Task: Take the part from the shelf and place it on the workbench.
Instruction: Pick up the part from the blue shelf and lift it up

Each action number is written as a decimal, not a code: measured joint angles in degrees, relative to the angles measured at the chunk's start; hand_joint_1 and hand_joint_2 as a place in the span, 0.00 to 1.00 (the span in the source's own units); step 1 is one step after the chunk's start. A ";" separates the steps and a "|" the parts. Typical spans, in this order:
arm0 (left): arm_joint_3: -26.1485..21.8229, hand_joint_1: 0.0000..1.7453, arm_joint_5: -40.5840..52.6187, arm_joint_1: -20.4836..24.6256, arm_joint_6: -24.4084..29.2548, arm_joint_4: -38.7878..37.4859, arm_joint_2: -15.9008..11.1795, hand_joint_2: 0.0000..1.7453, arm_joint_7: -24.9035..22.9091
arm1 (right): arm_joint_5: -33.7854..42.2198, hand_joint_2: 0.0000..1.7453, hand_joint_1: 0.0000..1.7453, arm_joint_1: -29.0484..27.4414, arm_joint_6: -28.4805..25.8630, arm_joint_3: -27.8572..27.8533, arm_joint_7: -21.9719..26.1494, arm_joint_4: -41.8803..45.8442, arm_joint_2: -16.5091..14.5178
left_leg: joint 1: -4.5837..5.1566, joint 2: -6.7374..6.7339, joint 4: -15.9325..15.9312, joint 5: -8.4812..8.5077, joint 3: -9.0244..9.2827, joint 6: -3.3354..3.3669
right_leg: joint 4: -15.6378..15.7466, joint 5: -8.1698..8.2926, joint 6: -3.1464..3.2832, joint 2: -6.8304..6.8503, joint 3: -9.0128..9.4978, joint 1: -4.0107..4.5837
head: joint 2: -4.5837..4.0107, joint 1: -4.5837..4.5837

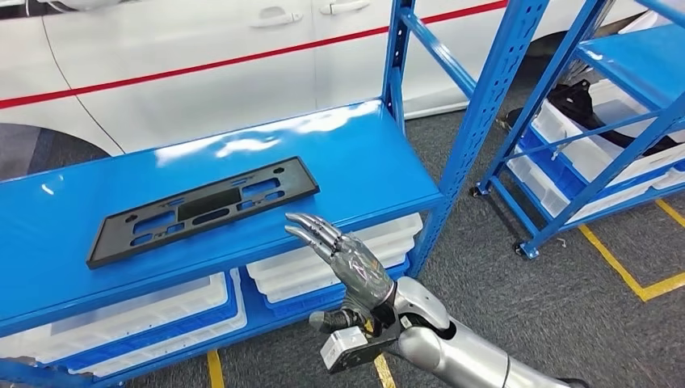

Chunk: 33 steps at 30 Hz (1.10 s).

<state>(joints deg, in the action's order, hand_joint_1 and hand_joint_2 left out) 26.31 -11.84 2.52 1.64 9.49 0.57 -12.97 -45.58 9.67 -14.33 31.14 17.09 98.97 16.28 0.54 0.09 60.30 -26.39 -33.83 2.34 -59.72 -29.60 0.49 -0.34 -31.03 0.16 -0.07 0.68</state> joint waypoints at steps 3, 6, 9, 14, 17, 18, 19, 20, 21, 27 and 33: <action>0.09 0.00 0.01 0.12 0.02 0.01 0.15 1.00 0.01 | 0.01 0.00 0.00 0.11 0.00 0.02 0.01 0.08 0.00 | -0.29 0.00 -2.07 0.16 1.13 0.22 | 0.03 -0.46 -0.86 0.16 0.31 -0.10 | 0.00 0.00; 0.14 0.00 0.01 -0.02 0.03 -0.02 0.28 1.00 0.01 | 0.01 0.00 0.00 0.18 -0.02 0.02 0.04 0.05 -0.01 | -0.71 -0.16 -3.47 0.15 2.53 0.62 | -7.47 -3.82 -1.60 0.18 -3.55 -0.24 | 0.00 0.07; 0.21 0.00 0.01 0.04 0.07 -0.02 0.32 1.00 0.01 | 0.01 0.00 0.00 0.01 0.09 0.03 0.03 -0.22 0.00 | -0.70 -0.03 -3.36 -0.66 3.21 0.60 | -14.55 -4.32 -2.29 0.20 -9.06 -0.82 | 0.00 0.09; 0.29 0.00 0.03 0.02 0.07 -0.04 0.48 1.00 -0.02 | 0.15 0.00 0.00 0.13 0.51 0.03 0.03 -0.41 -0.02 | -0.68 0.17 -2.76 -3.03 5.27 -0.76 | -0.84 4.62 -2.05 0.32 -4.38 -1.09 | -0.01 0.12; 0.38 0.00 0.09 0.33 0.07 -0.04 0.49 1.00 -0.08 | 0.38 0.00 0.00 0.27 0.81 0.05 0.08 -0.51 -0.05 | -0.62 0.15 -2.79 -3.63 5.38 -1.63 | 0.06 3.88 -0.96 0.14 -3.85 -0.90 | -0.01 0.16; 0.40 0.00 0.13 0.42 0.08 -0.04 0.49 1.00 -0.12 | 0.47 0.00 0.00 0.34 0.94 0.05 0.16 -0.51 -0.08 | -0.68 0.13 -2.39 -4.03 5.42 -1.90 | 0.26 3.77 -0.60 0.14 -3.60 -0.96 | -0.01 0.17; 0.41 0.00 0.15 0.49 0.07 -0.04 0.50 1.00 -0.16 | 0.60 0.00 0.00 0.48 1.15 0.05 0.28 -0.51 -0.13 | -0.74 0.11 -1.07 -4.81 4.99 -2.19 | 0.51 3.68 -0.26 0.17 -3.30 -1.07 | -0.01 0.13; 0.42 0.00 0.20 0.54 0.07 -0.04 0.51 1.00 -0.21 | 0.82 0.00 0.00 0.72 1.50 0.05 0.42 -0.55 -0.21 | -0.81 0.10 1.50 -6.05 3.78 -2.47 | 0.72 3.58 0.05 0.24 -2.98 -1.20 | -0.02 0.10; 0.44 0.00 0.26 0.54 0.05 -0.04 0.53 1.00 -0.26 | 1.10 0.00 0.00 1.07 1.97 0.05 0.53 -0.63 -0.32 | -0.89 0.09 5.25 -7.54 1.76 -2.69 | 0.79 3.41 0.27 0.29 -2.77 -1.22 | -0.02 0.07; 0.76 0.00 0.88 0.45 -0.19 -0.04 0.47 0.00 0.03 | 4.46 1.00 0.00 5.09 6.97 0.50 0.52 -2.77 -1.84 | -1.17 0.06 6.78 -2.17 -3.22 -2.81 | 0.77 2.12 0.07 0.04 -1.12 -1.30 | -0.01 0.07; 1.58 0.00 1.08 0.85 -0.75 -0.07 0.51 0.00 0.70 | 6.27 1.00 0.00 10.91 11.07 3.13 -0.63 -7.40 -4.72 | -0.92 0.41 -1.77 1.58 -0.62 -2.26 | 0.69 1.75 -0.30 -0.01 -1.06 -0.81 | -0.01 0.14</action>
<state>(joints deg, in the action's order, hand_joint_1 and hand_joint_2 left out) 27.89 -10.76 3.36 0.89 9.42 1.08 -12.26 -39.31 20.58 -3.25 34.27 16.46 91.57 11.56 -0.38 0.50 58.53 -24.81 -34.45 0.08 -59.03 -27.85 0.19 -0.35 -32.09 -0.65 -0.08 0.82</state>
